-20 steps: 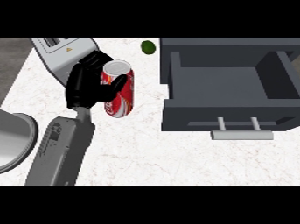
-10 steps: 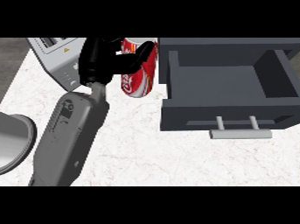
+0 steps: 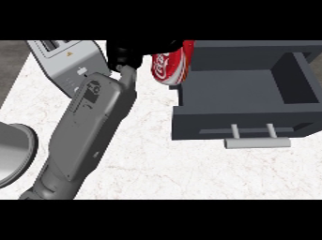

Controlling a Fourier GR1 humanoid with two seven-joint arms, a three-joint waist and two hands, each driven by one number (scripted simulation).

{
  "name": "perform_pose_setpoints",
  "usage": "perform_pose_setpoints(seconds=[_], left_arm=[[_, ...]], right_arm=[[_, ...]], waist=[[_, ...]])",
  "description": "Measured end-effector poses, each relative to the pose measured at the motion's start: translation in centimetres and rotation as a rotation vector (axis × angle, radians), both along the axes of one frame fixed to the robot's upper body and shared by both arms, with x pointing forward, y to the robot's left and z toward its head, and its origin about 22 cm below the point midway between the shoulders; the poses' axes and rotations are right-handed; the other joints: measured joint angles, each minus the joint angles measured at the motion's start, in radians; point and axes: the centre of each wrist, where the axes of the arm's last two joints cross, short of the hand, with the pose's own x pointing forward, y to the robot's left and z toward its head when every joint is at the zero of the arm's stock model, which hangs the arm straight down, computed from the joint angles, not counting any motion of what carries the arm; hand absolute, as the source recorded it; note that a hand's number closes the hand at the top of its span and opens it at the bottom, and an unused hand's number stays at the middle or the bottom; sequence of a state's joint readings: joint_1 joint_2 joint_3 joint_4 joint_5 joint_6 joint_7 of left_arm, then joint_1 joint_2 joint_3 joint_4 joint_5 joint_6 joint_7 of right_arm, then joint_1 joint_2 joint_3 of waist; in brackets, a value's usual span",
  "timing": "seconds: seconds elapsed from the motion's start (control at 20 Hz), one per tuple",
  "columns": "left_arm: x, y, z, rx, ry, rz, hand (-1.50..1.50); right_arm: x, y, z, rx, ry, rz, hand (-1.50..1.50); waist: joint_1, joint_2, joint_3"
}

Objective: Pick up the can, place it into the drawer and close the drawer

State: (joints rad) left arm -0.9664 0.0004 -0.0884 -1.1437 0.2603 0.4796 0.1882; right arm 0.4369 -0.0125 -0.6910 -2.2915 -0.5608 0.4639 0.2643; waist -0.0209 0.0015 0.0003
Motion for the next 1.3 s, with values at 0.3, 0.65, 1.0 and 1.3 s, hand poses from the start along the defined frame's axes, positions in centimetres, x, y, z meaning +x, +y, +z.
perform_pose_setpoints(seconds=[0.3, 0.65, 1.0, 1.3], left_arm=[[1.1, -3.1, 1.3, 0.012, 0.0, 0.006, 1.5], [1.8, -5.8, 2.2, 0.034, 0.006, -0.003, 1.5], [2.5, -7.3, 1.9, 0.055, 0.025, 0.0, 1.5], [2.7, -8.3, 1.7, 0.083, 0.046, 0.01, 1.5]], right_arm=[[0.4, 0.4, -0.2, 0.0, -0.002, 0.012, -1.5], [1.0, 0.8, 0.2, -0.005, -0.008, 0.02, -1.5], [1.0, 0.5, 0.3, -0.016, -0.013, 0.029, -1.5], [1.6, 0.3, 0.5, -0.012, -0.018, 0.034, -1.5]], waist=[[-0.01, 0.002, 0.0], [-0.022, 0.004, 0.0], [-0.037, 0.008, 0.001], [-0.042, 0.009, 0.001]])
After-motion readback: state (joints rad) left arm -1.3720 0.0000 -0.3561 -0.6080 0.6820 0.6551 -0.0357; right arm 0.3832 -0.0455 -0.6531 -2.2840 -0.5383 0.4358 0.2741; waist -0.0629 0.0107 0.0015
